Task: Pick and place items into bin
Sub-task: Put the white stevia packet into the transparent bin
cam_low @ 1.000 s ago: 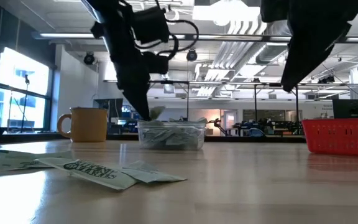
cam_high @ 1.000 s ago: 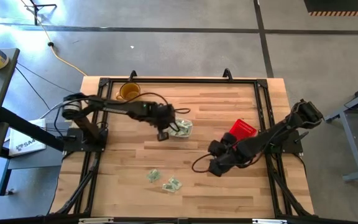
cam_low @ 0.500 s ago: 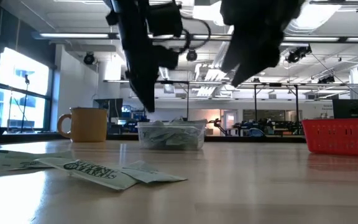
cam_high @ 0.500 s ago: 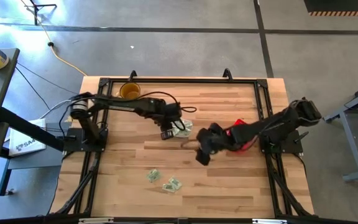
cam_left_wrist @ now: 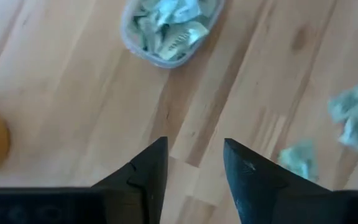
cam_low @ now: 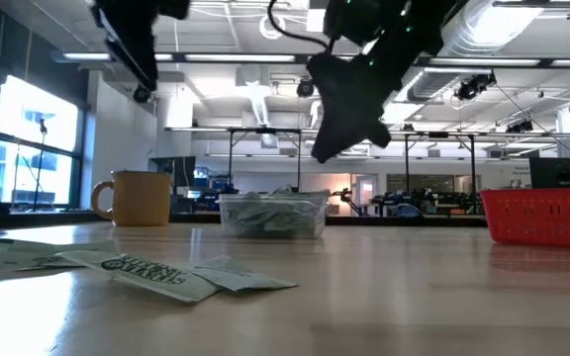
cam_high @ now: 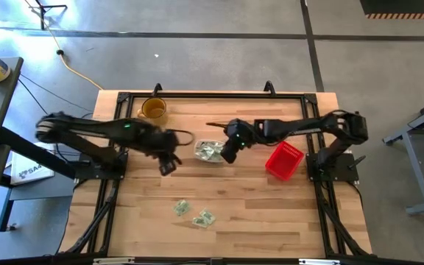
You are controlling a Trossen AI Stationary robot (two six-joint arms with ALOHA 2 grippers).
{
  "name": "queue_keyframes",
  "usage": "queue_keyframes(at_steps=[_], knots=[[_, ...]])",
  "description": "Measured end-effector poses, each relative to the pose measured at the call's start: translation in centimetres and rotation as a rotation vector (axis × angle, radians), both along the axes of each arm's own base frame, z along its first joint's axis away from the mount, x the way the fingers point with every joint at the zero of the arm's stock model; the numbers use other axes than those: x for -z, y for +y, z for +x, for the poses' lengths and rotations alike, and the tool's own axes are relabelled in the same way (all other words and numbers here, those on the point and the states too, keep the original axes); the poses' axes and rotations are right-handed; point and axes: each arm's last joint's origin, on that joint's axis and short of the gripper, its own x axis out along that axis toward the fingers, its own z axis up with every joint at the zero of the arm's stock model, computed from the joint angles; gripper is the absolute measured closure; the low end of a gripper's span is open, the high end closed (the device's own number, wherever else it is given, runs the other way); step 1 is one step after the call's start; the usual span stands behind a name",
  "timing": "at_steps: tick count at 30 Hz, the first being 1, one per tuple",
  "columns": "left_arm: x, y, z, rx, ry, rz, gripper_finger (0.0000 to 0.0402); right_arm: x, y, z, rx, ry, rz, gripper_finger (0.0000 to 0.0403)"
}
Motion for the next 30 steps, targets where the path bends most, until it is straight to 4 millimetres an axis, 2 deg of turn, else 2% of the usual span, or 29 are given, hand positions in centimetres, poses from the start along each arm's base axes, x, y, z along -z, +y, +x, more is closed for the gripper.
queue_keyframes(at_steps=[2,3,6,9,12,21,27,30], knots=[[-0.4,-0.7,-1.9,-0.092,-0.072,-0.017,0.0221,0.7,-0.6,0.4,-0.035,0.005,0.019,0.0371],[-0.5,-1.0,-2.7,-0.137,-0.101,-0.024,0.0225,1.1,-0.8,0.5,-0.053,0.017,0.021,0.0386],[-0.3,-1.8,-4.6,-0.235,-0.183,-0.044,0.0235,2.1,-0.8,0.8,-0.076,0.049,0.02,0.038],[0.1,-2.4,-5.6,-0.268,-0.235,-0.061,0.0243,2.5,-0.5,1.1,-0.115,0.053,-0.009,0.0379],[0.7,-2.8,-6.0,-0.285,-0.245,-0.068,0.0247,3.1,-0.2,1.3,-0.156,0.077,-0.059,0.0398],[0.8,-2.9,-5.6,-0.321,-0.305,-0.083,0.0249,6.1,-0.3,3.1,-0.24,0.081,-0.09,0.0401],[0.7,-2.9,-5.4,-0.321,-0.328,-0.093,0.0251,4.3,-0.2,4.6,-0.294,0.046,-0.14,0.0397],[0.7,-2.9,-5.4,-0.315,-0.324,-0.09,0.025,3.2,-0.2,4.7,-0.3,0.104,-0.125,0.0396]])
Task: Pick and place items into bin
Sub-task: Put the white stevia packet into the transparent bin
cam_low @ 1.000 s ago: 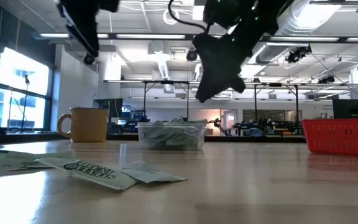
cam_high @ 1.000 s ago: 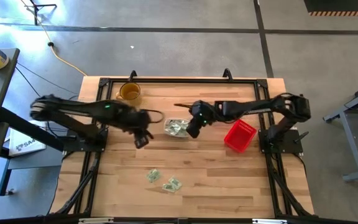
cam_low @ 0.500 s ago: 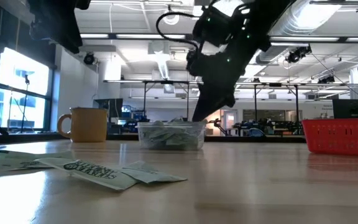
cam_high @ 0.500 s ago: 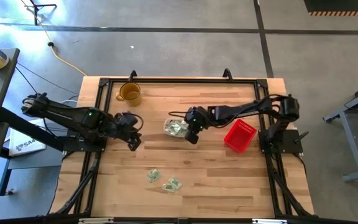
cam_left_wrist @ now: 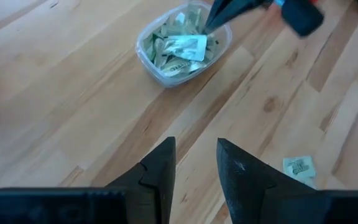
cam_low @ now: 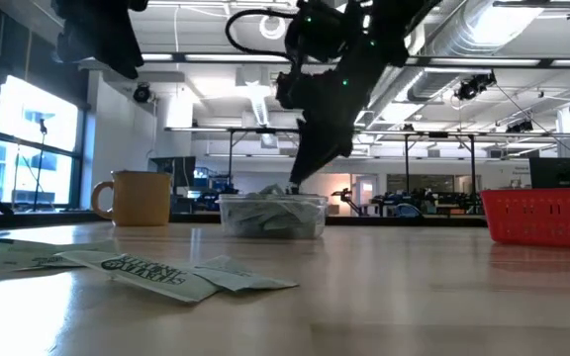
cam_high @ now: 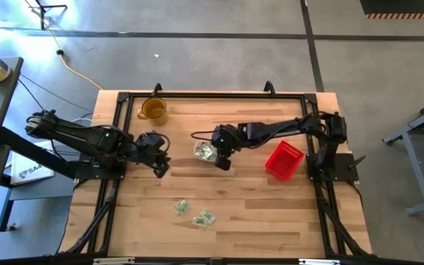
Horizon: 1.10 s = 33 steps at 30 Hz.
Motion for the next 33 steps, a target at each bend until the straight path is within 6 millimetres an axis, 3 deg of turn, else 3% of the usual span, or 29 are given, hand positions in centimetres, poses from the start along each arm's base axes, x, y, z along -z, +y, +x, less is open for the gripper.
queue_keyframes(at_steps=[4,10,17,22,27,33], knots=[[0.3,-0.4,0.1,0.103,0.048,-0.045,0.025,-1.2,1.2,-0.6,-0.074,0.112,-0.017,0.0395],[2.8,-2.2,2.0,0.2,0.217,-0.107,0.0245,-2.2,6.2,-2.9,-0.284,0.211,-0.052,0.0371],[8.5,-5.0,5.6,0.083,0.434,-0.241,0.0169,-1.4,10.3,-6.4,-0.252,0.318,-0.125,0.0254],[11.4,-6.7,8.0,0.121,0.443,-0.399,0.0134,0.0,12.3,-8.2,-0.235,0.4,-0.115,0.0172],[11.5,-9.4,9.3,0.125,0.374,-0.445,0.0149,0.9,14.4,-9.9,-0.242,0.444,-0.101,0.0126],[12.4,-11.9,9.8,0.079,0.377,-0.388,0.019,1.9,16.4,-11.7,-0.264,0.456,-0.126,0.0115]])
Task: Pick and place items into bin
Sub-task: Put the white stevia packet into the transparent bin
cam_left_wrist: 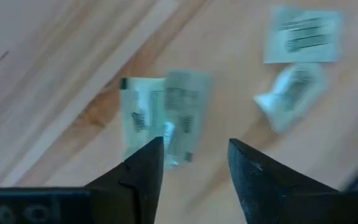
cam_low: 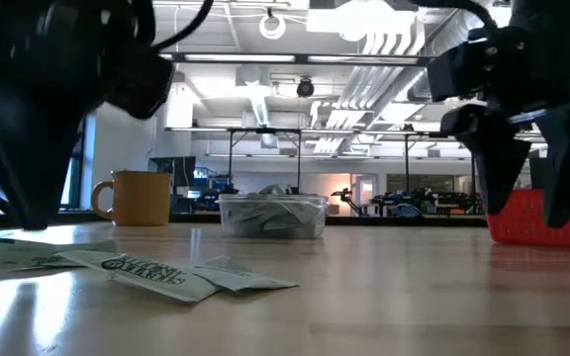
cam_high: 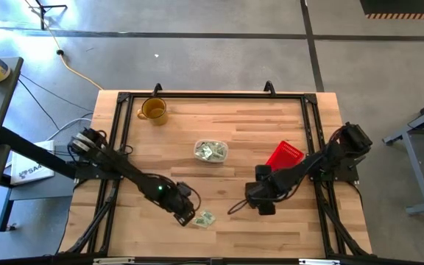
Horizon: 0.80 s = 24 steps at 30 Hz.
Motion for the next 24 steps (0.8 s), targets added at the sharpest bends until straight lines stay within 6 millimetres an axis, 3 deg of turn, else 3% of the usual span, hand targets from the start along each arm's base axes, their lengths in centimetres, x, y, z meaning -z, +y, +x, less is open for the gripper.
queue_keyframes(at_steps=[6,12,15,21,24], knots=[[2.0,-0.6,0.9,-0.011,0.064,0.029,0.0203,0.0,0.6,-0.4,0.043,-0.028,0.01,0.0125],[2.6,-1.1,1.7,0.015,0.111,0.071,0.0217,-0.1,0.4,-0.4,0.058,-0.039,-0.003,0.0132],[2.5,-1.0,1.7,0.047,0.139,0.13,0.0255,-0.1,0.4,-0.3,0.06,-0.043,-0.008,0.0132],[2.1,0.5,1.8,0.103,0.186,0.295,0.0375,-0.1,0.2,-0.2,0.075,-0.05,-0.02,0.0133],[1.0,1.3,2.7,0.149,0.186,0.312,0.0377,-0.2,0.0,-0.2,0.108,-0.054,-0.014,0.0133]])
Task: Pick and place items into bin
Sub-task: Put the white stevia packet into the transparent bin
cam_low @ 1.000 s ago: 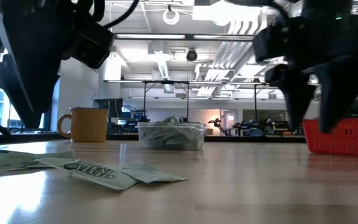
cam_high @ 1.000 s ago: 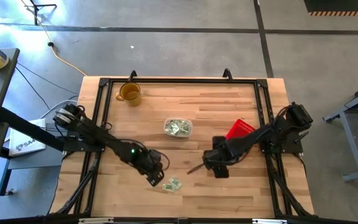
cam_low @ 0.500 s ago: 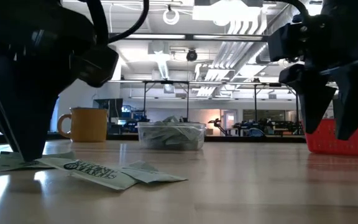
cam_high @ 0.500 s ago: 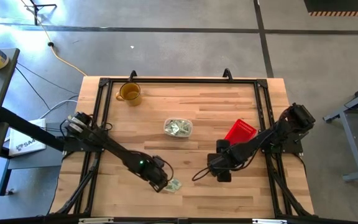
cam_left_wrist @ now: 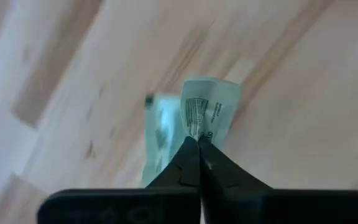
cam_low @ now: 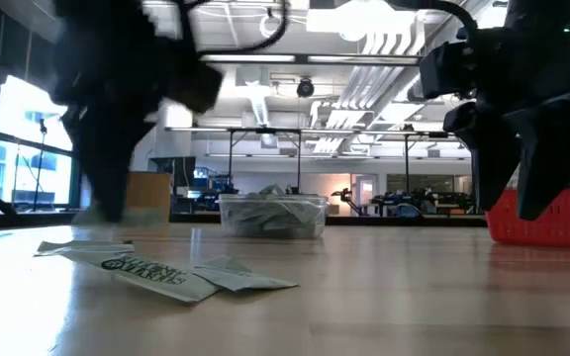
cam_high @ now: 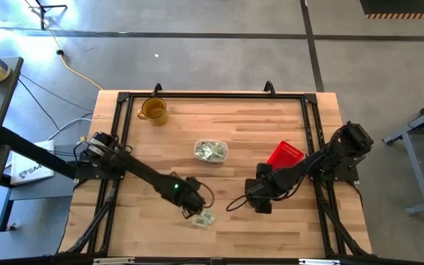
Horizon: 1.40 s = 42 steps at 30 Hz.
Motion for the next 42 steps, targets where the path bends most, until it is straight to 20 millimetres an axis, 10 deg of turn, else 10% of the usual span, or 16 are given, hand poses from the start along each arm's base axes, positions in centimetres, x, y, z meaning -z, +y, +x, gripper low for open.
queue_keyframes(at_steps=[11,22,35,42], knots=[[-8.9,7.5,5.1,0.271,-0.158,0.133,0.0382,-2.7,0.3,-1.4,0.219,-0.168,-0.045,0.0133],[-7.5,21.0,6.3,0.278,-0.154,0.084,0.0368,-4.0,1.2,-3.4,0.442,-0.26,-0.045,0.0133],[-1.3,21.5,7.0,0.358,-0.029,-0.044,0.0362,-3.7,0.8,-3.0,0.473,-0.261,-0.048,0.0133],[-5.1,21.5,6.3,0.291,-0.022,-0.012,0.0307,-3.7,0.5,-2.9,0.451,-0.251,-0.065,0.0133]])
